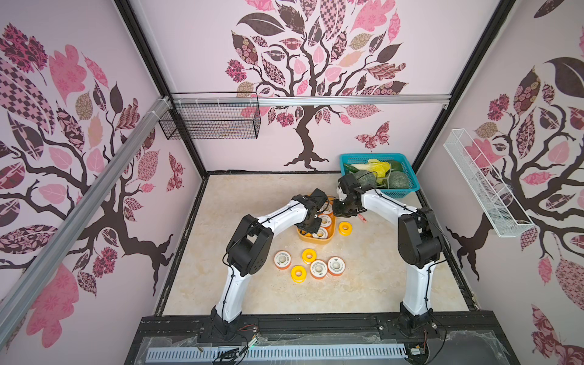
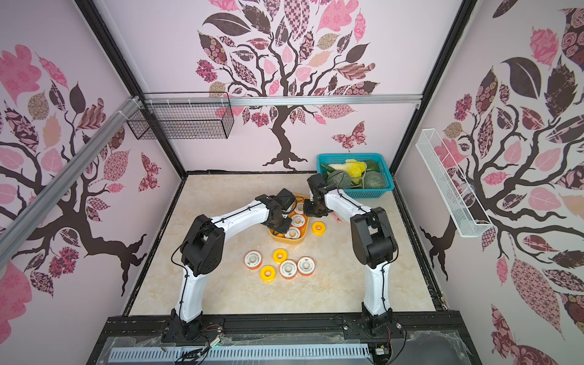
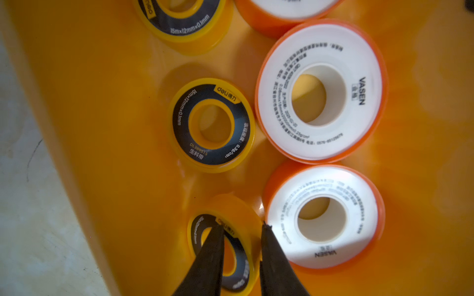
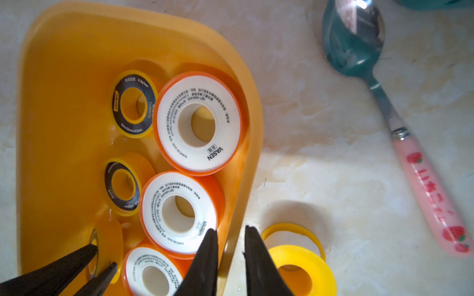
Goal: Put the sealing tape into the storage box
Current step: Place the sealing tape in the storage box.
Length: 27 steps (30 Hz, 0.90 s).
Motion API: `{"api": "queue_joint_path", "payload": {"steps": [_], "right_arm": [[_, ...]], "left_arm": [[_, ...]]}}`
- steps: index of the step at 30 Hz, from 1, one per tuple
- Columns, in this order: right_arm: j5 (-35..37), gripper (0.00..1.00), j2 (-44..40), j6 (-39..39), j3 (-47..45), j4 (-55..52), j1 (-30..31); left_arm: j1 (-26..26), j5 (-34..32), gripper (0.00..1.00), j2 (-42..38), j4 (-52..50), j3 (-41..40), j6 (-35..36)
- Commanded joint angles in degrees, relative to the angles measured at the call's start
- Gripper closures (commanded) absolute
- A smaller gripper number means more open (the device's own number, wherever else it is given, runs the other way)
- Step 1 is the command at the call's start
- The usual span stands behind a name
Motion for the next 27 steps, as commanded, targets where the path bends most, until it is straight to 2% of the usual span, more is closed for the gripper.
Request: {"api": "queue_joint_path", "payload": {"steps": [1,5,11,17,25,27], "right_arm": [[0.08,0.77,-1.80,-0.18,0.22,-0.05,-0.43],[0.07,0.77,-1.71,-0.20,0.20,-0.03,-0.46],[0.00,0.77,-1.80,-0.17,0.22,-0.10,-0.51],[-0.14,0.77,-1.88,-0.14,0.40,-0.12,-0.45],[-0.33,0.77,-1.90,-0.26,0.69,-0.21,-0.42],[-0.23,0.80,-1.72,-0.67,1.02,-0.33,-0.44]], "left_arm": [[-0.24,-2.71,0.75,0.57,-1.00,-0.06,-0.39],[-0.33,-3.48,0.75,-0.26,-0.69,-0.45,-0.57],[-0.33,-3.58,0.67,0.19,-1.02,-0.20,-0.15],[-0.37,-3.45,0.66,1.52,-1.60,0.10,-0.22],[-0.55,-0.46,0.53,-0.56,-1.34,0.78,-0.48],[-0.54,0.03,0.50,-2.21,-0.95,1.08,-0.41]]}}
